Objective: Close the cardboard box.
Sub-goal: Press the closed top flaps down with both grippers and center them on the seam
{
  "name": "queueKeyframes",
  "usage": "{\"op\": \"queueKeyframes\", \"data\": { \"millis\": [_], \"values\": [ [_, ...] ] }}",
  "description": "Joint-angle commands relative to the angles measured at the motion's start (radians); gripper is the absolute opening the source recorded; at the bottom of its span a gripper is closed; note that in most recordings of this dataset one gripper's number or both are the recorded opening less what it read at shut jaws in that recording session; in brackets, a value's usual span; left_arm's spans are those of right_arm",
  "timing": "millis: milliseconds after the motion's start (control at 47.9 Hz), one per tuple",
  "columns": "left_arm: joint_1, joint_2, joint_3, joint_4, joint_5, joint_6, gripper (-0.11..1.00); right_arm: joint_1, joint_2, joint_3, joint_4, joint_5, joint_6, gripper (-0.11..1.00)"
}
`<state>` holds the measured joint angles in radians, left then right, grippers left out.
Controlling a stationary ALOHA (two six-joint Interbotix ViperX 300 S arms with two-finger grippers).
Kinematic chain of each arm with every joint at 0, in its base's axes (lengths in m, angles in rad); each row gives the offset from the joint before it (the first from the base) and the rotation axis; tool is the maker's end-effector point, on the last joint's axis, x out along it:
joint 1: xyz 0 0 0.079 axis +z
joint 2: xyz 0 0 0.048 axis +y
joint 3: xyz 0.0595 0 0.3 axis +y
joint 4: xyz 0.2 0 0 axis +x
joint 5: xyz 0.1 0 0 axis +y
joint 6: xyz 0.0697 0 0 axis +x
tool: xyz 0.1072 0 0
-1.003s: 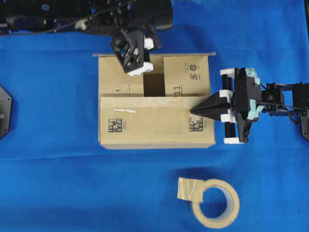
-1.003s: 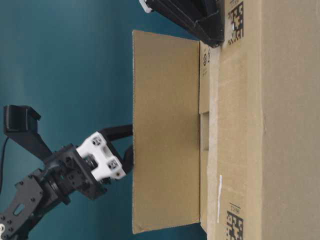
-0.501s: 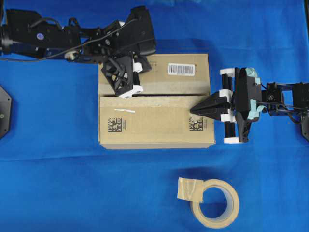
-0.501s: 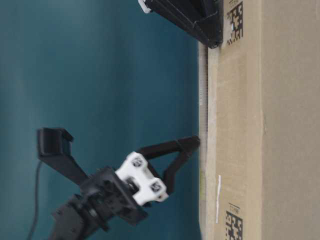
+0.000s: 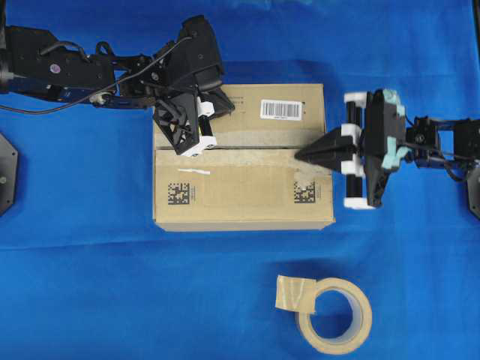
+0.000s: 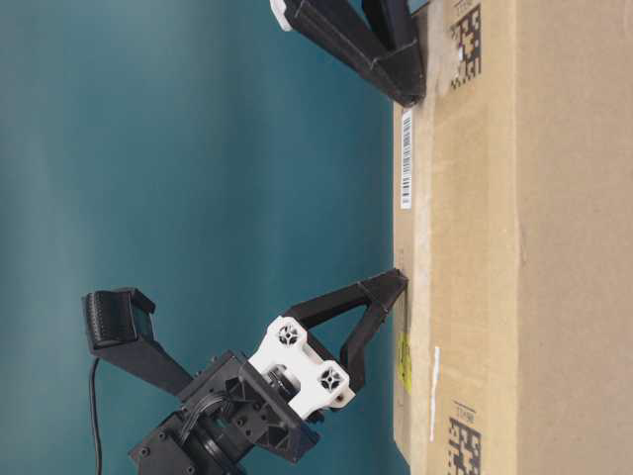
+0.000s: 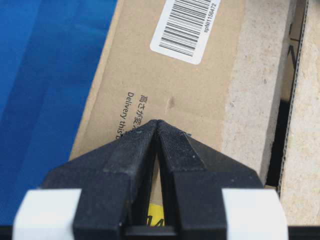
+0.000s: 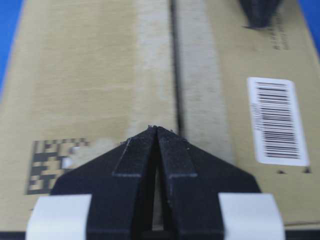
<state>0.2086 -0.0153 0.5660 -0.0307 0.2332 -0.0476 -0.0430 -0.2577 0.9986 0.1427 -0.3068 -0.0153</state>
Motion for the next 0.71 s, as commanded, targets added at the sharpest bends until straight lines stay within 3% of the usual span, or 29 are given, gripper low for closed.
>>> {"op": "queueKeyframes", "data": {
  "millis": [0, 689],
  "values": [
    [-0.006, -0.020, -0.005, -0.002, -0.005, 0.002, 0.03, -0.017, -0.005, -0.008, -0.002, -0.009, -0.002, 0.01],
    [-0.028, -0.051, 0.046, -0.002, -0.115, 0.002, 0.03, -0.044, -0.005, 0.044, 0.003, -0.043, 0.000, 0.01]
  ]
}}
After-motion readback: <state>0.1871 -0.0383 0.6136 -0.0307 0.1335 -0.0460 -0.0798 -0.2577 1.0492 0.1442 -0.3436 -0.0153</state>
